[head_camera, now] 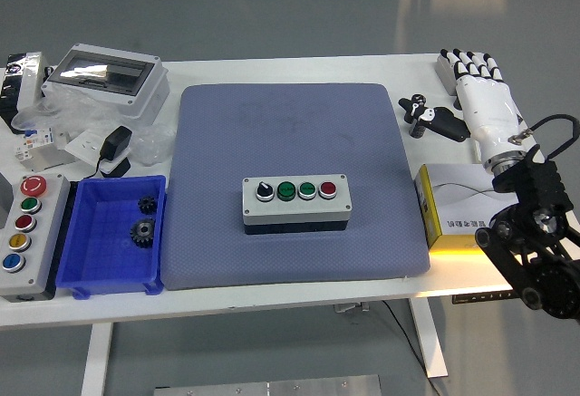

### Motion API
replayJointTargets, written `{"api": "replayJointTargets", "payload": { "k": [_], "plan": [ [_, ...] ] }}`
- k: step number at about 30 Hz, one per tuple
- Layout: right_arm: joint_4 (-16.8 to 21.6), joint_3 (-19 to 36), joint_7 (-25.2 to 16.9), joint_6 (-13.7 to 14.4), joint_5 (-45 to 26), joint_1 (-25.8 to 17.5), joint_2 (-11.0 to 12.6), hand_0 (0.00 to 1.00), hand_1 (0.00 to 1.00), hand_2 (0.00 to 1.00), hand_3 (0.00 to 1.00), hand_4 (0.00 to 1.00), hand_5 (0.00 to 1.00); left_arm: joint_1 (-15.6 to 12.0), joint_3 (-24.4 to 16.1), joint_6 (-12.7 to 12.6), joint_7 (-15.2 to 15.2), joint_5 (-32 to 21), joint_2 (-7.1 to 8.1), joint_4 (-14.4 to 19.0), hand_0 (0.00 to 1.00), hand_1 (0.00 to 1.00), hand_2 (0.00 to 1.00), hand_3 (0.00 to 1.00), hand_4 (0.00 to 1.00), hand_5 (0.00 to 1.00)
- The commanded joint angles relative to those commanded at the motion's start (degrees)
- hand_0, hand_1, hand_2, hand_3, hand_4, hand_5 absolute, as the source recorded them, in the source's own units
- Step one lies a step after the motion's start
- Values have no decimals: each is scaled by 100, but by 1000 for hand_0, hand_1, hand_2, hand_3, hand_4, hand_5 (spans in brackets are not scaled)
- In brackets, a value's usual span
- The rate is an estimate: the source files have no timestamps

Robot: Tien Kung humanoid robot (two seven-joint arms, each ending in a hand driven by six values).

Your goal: Pick up the button,place it on the desk,press the button,press the button

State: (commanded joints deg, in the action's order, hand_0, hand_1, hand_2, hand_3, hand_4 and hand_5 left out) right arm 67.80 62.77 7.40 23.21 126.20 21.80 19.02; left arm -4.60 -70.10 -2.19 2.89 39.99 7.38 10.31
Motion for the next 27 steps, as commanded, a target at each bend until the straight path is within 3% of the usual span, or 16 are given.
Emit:
{"api": "replayJointTargets", "payload": {
  "k": [10, 19, 27],
  "plan": [
    [226, 249, -239, 230, -417, -324, -387, 998, 998, 998, 998, 998, 998, 13, -68, -9, 69, 114, -1, 0, 652, 625, 620, 679, 804, 225],
    [859, 258, -664, 449, -1560, -1110, -420, 998, 998, 998, 998, 998, 998, 49, -274, -35, 144, 477, -55, 0, 652, 624, 620, 679, 803, 225],
    [1040, 537, -761, 563, -1918, -1298, -416, 998, 998, 998, 998, 998, 998, 65, -366, -35, 194, 607, -29, 0, 653, 624, 620, 680, 804, 226]
  ]
}}
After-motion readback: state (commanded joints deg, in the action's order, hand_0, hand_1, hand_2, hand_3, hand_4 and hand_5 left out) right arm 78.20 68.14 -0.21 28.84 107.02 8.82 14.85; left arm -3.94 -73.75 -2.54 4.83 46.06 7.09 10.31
